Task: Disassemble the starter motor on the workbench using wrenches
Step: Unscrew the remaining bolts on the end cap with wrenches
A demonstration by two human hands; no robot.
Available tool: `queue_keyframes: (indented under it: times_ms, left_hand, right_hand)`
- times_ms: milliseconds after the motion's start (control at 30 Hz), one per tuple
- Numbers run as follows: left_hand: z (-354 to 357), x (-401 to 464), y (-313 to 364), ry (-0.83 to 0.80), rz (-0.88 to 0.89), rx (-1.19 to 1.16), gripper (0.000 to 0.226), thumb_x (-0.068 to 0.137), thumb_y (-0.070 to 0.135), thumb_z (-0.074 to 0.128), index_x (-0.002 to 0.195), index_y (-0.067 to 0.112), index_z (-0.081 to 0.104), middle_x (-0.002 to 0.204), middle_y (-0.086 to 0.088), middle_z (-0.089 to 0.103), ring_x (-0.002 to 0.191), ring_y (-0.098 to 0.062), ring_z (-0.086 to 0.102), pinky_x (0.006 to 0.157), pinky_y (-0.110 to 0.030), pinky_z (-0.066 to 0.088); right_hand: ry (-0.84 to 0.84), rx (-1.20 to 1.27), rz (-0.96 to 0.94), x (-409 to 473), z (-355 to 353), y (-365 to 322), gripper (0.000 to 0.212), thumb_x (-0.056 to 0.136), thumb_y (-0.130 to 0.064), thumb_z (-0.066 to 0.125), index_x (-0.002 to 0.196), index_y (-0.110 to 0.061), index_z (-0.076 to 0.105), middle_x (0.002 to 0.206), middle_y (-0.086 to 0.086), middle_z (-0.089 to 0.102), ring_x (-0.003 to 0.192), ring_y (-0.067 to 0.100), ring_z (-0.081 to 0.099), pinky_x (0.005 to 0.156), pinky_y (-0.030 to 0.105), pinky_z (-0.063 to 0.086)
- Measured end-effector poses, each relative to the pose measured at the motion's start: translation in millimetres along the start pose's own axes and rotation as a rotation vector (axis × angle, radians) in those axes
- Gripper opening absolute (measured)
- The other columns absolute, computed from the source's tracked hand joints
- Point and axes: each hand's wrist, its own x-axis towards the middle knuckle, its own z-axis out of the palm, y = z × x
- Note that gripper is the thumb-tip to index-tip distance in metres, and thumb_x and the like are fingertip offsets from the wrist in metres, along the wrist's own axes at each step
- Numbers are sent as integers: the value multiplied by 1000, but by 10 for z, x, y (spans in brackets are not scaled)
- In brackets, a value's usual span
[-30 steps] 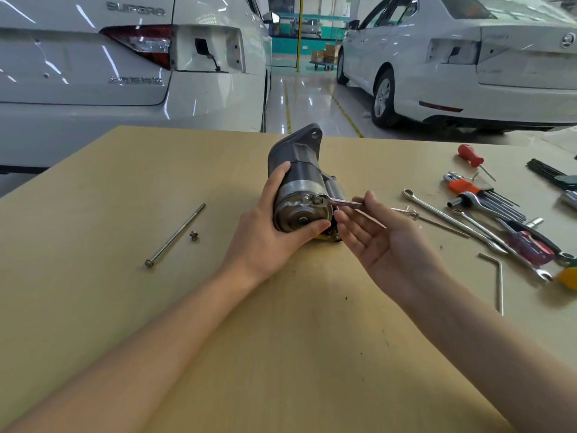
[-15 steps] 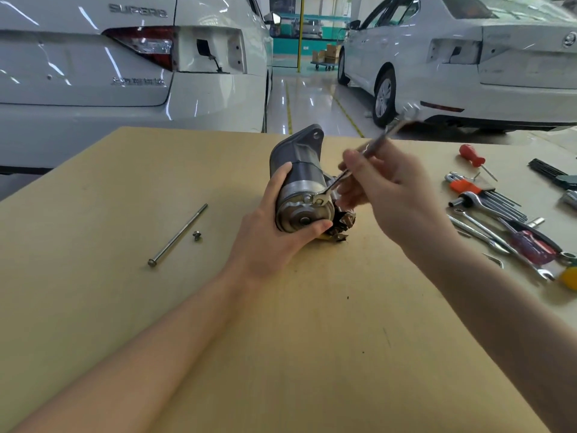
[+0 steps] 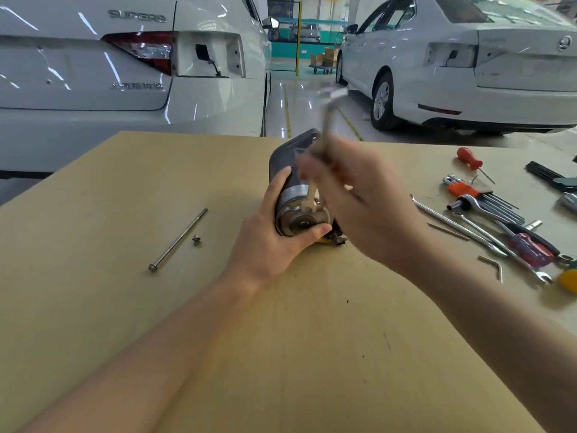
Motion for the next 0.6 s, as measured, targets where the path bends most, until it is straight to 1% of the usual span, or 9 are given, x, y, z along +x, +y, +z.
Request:
queue_keyframes:
  times_ms: [33,67,133,200,267,333,367,467,600]
  left_hand:
    - [2,-1,2,6,0,-6,87,67,42,83,138,48,34,103,25,63,93,16,59,77,3,38]
    - [4,-3,4,9,-2,-16,90,67,41,84,140,49,32,106,25,63,96,16,58,79,3,38]
    - [5,-9,1,5,-2,-31,92,68,41,84,143,47,31,107,28,61,97,17,57,79,4,36]
    - [6,-13,-6,5,-4,-44,92,68,40,84,144,46,31,107,31,60,96,19,57,76,4,36]
    - [5,-13,-5,3,0,-41,92,68,43,83,143,47,31,108,30,60,95,17,58,76,3,38]
    - [0,-4,-7,5,8,-26,93,67,45,83,144,47,30,107,29,61,95,16,58,77,2,39]
    - [-4,-1,-8,3,9,-23,93,67,45,83,144,47,30,106,30,61,95,16,58,77,2,39]
    - [-7,5,-6,1,19,-11,94,66,46,83,144,46,30,103,34,58,95,17,58,78,1,40]
    - [-4,10,-12,8,29,0,95,65,47,83,144,44,31,105,31,57,97,15,58,80,0,41]
  right_hand:
    - [79,213,45,-46,-37,13,18,97,-18,49,81,-13,57,69,-8,56,62,9,51,61,20,42]
    - [137,430,97,-78,-80,32,18,96,-17,48,81,-15,58,67,-9,58,61,10,53,60,22,46]
    - [202,792,260,-128,-143,94,20,95,-22,51,81,-14,62,63,-7,60,58,13,56,57,25,48]
    - [230,1028,505,-203,-134,181,22,92,-28,53,83,-11,64,63,-1,60,57,14,58,56,25,49]
    - [254,1208,739,-300,-67,253,25,92,-30,52,81,-11,64,61,2,59,52,12,58,51,22,50]
    - [288,1339,899,-370,-10,299,28,93,-30,53,76,-12,65,59,4,60,48,11,59,45,20,49]
    - [308,1365,944,-390,3,311,27,93,-29,54,75,-11,64,60,4,61,48,11,60,44,19,49]
    - [362,1410,972,-414,13,321,20,93,-22,55,79,-8,60,62,7,65,51,13,64,46,19,51]
    - [424,1426,997,-422,49,306,18,95,-15,53,81,-5,58,62,11,67,53,16,67,50,21,54]
